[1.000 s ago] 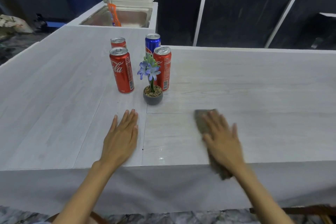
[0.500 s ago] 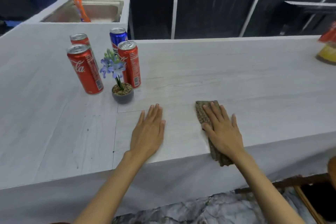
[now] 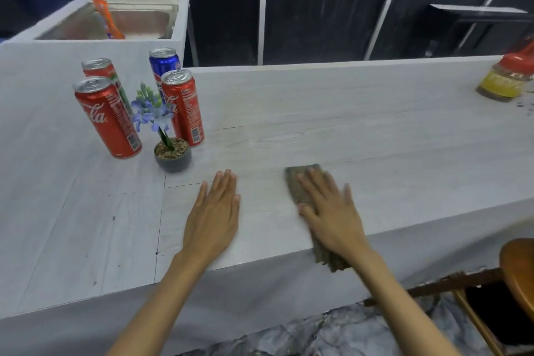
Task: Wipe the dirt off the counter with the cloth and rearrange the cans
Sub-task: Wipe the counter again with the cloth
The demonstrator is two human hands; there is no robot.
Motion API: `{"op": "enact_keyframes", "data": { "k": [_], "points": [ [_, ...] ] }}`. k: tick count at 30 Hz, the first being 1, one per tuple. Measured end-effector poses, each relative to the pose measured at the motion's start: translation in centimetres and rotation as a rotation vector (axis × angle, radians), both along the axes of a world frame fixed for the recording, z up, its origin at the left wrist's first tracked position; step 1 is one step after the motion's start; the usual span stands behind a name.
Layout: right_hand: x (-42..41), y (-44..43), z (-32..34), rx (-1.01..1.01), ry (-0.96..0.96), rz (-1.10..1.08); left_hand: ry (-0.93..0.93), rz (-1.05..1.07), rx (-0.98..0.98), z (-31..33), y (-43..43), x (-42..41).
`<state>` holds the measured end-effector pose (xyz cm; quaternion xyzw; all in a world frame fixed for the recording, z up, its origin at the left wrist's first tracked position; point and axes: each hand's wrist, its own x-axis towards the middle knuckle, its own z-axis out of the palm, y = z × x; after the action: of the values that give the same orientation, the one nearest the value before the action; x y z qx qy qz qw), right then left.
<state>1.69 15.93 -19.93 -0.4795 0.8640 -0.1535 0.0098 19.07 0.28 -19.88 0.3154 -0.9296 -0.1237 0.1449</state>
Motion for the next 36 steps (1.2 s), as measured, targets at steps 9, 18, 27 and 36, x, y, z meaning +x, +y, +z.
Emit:
{"op": "enact_keyframes", "data": {
  "k": [9,18,27,36],
  "points": [
    [-0.8,-7.5,2.1,0.045,-0.055,-0.175,-0.014,0.022,-0.022,0.1,0.1,-0.1],
    [-4.8,0.3,0.7,0.064,-0.021,-0.059,-0.024,0.054,-0.043,0.2,0.3,0.1],
    [4.0,-12.2,1.1,0.044,0.004,0.207,0.027,0.185,0.093,1.3,-2.0,3.9],
    [-0.1,-14.9,1.9,0.148,0.024,0.459,0.017,0.143,0.083,1.1,-5.0,6.7]
  ]
}}
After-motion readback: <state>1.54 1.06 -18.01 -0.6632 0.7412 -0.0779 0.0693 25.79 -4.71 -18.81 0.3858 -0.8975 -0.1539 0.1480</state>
